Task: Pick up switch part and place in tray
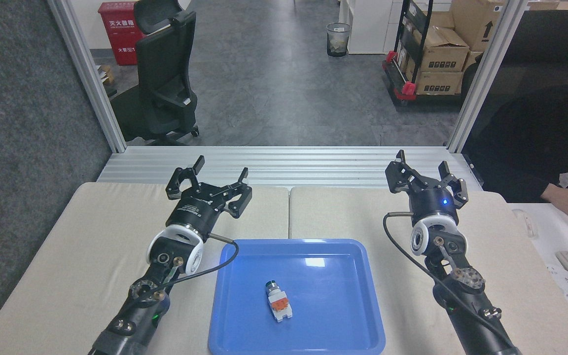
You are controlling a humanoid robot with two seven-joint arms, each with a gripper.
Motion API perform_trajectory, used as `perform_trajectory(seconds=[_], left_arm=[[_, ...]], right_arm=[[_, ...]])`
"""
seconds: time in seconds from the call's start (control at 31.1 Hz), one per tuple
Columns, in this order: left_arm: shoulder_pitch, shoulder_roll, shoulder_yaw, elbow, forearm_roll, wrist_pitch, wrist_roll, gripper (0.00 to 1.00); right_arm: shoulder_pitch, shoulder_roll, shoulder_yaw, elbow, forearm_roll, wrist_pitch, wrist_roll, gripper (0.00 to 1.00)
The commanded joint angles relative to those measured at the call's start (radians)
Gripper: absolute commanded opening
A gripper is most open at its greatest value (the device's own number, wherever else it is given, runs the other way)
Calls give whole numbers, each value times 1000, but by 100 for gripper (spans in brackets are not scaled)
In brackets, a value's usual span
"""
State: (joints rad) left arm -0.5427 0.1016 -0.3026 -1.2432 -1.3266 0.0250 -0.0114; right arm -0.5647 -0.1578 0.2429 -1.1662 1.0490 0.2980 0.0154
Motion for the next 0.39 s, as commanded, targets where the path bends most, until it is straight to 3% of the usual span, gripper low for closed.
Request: perform_trajectory(seconds=[0.0,0.16,0.35], left_arm=[[-29,265,209,228,152,-31,112,100],[-42,268,212,333,149,-16,110,99],[0,285,258,338,159,-56,123,99]], right_arm=[[-1,0,-2,0,0,0,0,100],[-1,1,-2,0,-1,-2,0,100],[-1,1,-4,0,-1,-2,0,100]])
